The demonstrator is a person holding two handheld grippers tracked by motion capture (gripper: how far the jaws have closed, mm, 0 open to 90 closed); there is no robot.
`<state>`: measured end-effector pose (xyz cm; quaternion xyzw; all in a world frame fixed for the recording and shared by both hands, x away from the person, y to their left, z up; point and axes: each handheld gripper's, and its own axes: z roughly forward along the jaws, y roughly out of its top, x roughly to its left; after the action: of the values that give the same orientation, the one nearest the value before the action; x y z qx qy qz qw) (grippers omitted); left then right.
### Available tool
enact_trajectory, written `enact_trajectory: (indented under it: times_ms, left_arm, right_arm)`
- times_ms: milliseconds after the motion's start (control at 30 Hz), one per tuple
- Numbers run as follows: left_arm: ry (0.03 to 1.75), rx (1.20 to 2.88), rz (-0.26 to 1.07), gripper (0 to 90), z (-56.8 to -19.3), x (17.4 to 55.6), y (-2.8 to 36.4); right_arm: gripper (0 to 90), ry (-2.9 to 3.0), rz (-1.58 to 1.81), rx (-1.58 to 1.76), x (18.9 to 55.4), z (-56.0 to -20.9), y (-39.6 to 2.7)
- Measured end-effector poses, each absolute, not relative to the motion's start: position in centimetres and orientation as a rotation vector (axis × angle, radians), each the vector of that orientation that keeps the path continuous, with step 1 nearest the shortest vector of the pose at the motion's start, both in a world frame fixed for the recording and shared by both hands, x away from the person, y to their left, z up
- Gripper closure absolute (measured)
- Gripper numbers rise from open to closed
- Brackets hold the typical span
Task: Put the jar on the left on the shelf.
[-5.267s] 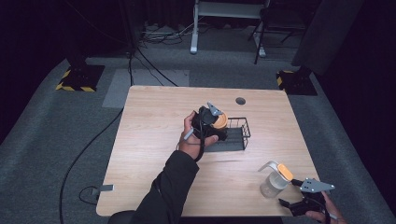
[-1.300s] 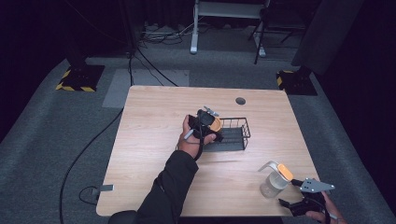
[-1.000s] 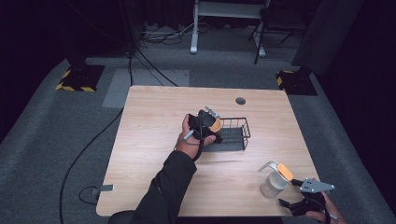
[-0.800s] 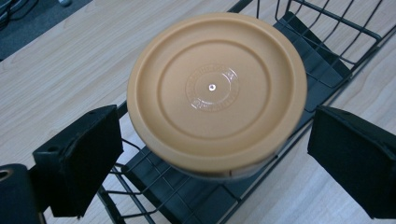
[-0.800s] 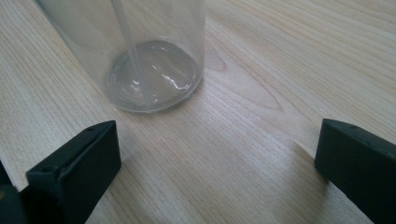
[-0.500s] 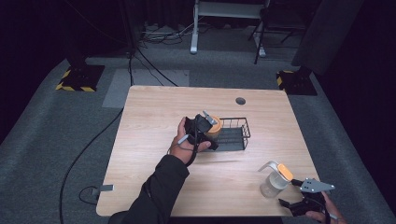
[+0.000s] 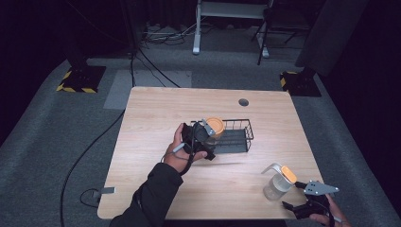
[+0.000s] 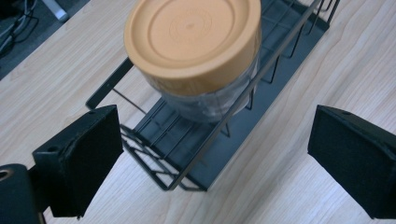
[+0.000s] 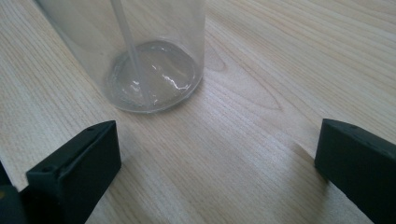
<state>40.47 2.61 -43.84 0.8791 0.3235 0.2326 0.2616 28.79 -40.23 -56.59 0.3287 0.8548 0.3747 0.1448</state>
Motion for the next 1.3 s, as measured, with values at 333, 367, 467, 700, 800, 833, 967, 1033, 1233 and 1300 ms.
enact_trajectory:
  times_ms: [333, 367, 467, 700, 800, 833, 967, 1033, 1233, 1300]
  left_arm:
    - [0.854, 2.393, 0.647, 3.1, -44.2, 39.3, 3.9]
    - [0.851, 2.395, 0.649, 3.1, -44.3, 39.1, 4.0]
    - [0.846, 2.399, 0.664, 3.1, -44.5, 38.8, 4.4]
    - [0.84, 2.415, 0.682, 3.1, -44.9, 38.1, 5.2]
    - [0.844, 2.424, 0.689, 3.0, -45.2, 37.8, 5.5]
    - [0.841, 2.428, 0.694, 3.0, -45.3, 37.8, 5.6]
    - [0.845, 2.44, 0.696, 3.0, -45.7, 37.4, 6.0]
    - [0.848, 2.451, 0.692, 3.0, -46.1, 37.1, 6.2]
    - [0.837, 2.48, 0.674, 3.0, -47.2, 36.3, 7.0]
    - [0.843, 2.479, 0.669, 3.0, -47.4, 36.1, 7.3]
  right_arm:
    - [0.1, 2.462, 1.08, 0.948, 28.8, -56.6, -40.2]
    - [0.1, 2.462, 1.08, 0.948, 28.8, -56.6, -40.2]
    - [0.1, 2.462, 1.079, 0.949, 28.8, -56.6, -40.2]
    - [0.1, 2.462, 1.08, 0.949, 28.8, -56.6, -40.2]
    - [0.1, 2.462, 1.08, 0.949, 28.8, -56.6, -40.2]
    - [0.1, 2.462, 1.079, 0.949, 28.8, -56.6, -40.2]
    - [0.1, 2.461, 1.079, 0.95, 28.8, -56.6, -40.2]
    - [0.1, 2.461, 1.079, 0.949, 28.8, -56.6, -40.2]
    - [0.1, 2.461, 1.08, 0.95, 28.8, -56.6, -40.2]
    - [0.1, 2.461, 1.08, 0.95, 28.8, -56.6, -40.2]
